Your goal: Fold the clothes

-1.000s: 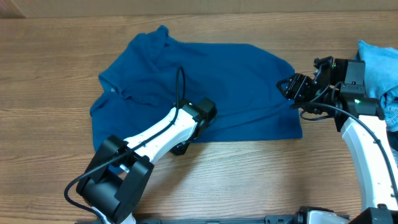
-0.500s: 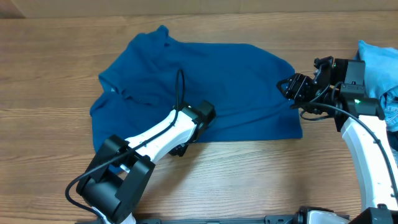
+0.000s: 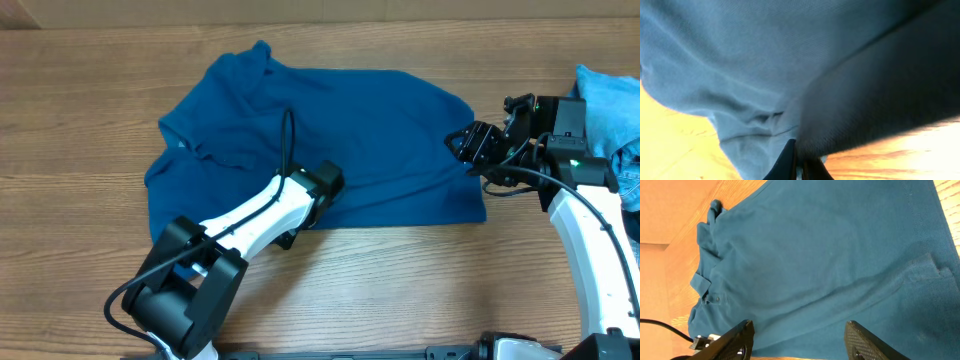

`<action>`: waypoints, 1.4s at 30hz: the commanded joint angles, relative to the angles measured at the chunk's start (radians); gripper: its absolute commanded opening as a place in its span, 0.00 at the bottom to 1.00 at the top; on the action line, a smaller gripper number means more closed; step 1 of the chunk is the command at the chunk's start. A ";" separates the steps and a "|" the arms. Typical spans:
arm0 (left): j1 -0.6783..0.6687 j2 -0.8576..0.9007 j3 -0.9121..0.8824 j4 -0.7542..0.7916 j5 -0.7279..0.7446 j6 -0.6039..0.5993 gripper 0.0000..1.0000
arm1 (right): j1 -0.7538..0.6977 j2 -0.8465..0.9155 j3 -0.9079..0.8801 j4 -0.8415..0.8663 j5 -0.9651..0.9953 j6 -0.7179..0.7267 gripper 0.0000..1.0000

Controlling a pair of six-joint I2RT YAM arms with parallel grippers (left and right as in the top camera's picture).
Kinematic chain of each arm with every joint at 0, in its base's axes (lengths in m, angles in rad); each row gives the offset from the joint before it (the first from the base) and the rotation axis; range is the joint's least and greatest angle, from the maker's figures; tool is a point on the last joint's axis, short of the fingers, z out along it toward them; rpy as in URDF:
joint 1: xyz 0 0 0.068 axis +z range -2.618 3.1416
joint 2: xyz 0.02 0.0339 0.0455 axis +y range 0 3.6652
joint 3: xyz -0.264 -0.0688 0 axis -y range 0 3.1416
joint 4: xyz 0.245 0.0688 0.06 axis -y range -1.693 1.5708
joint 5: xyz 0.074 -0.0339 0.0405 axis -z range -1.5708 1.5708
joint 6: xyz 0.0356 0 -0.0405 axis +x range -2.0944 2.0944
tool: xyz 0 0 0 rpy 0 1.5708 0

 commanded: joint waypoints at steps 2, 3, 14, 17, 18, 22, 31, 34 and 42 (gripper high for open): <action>0.054 0.006 0.016 -0.013 -0.050 -0.010 0.04 | -0.003 -0.009 0.020 0.004 0.011 -0.008 0.62; 0.064 0.005 0.019 -0.013 -0.050 -0.010 0.04 | -0.003 -0.009 0.020 0.004 0.015 -0.008 0.62; 0.190 0.005 0.128 0.049 -0.039 0.150 0.09 | -0.003 -0.009 0.020 0.002 0.047 -0.008 0.63; 0.190 0.005 0.148 0.105 -0.030 0.196 0.15 | -0.003 -0.009 0.020 0.000 0.047 -0.008 0.62; 0.190 0.005 0.150 0.125 -0.030 0.207 0.20 | -0.003 -0.009 0.020 -0.002 0.046 -0.008 0.62; 0.190 0.005 0.151 0.163 -0.030 0.247 0.52 | -0.003 -0.009 0.020 -0.020 0.046 -0.011 0.63; 0.209 0.005 0.189 -0.015 0.090 0.064 0.72 | -0.003 -0.009 0.020 -0.055 0.045 -0.027 0.73; 0.203 0.005 0.203 -0.063 0.258 -0.009 0.71 | -0.003 -0.009 0.020 -0.055 0.045 -0.027 0.73; 0.143 0.005 0.114 -0.034 0.226 -0.301 0.69 | -0.003 -0.009 0.020 -0.055 0.046 -0.027 0.73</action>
